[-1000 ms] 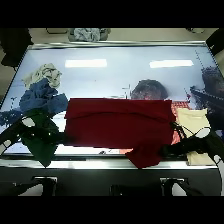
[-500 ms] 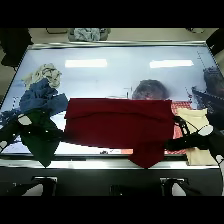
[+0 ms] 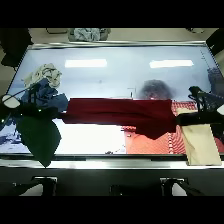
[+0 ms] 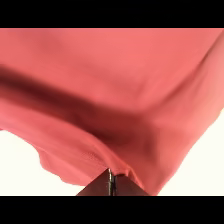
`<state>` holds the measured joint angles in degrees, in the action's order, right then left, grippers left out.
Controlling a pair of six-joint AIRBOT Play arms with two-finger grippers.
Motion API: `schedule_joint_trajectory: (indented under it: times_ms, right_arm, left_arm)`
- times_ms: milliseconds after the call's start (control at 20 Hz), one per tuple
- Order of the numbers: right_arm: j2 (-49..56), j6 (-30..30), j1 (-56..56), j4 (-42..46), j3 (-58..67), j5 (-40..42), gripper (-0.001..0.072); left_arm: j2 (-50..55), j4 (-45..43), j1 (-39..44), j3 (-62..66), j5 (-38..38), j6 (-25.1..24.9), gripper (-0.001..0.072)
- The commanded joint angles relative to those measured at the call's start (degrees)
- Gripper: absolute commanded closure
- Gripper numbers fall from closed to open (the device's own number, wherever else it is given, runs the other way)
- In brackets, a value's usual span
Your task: Fold the shirts.
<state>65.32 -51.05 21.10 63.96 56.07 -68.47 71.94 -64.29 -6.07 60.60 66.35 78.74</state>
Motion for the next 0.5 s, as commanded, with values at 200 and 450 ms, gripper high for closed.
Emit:
schedule_joint_trajectory:
  times_ms: [200,450]
  right_arm:
    - [23.61,-7.3,-4.28,-2.43,19.47,10.62,0.0664]
    - [31.89,-10.25,-4.63,-4.94,22.43,12.76,0.0663]
  left_arm:
    - [25.79,1.09,1.79,27.43,3.8,3.89,0.069]
    - [35.21,1.36,1.9,32.87,4.83,5.92,0.0689]
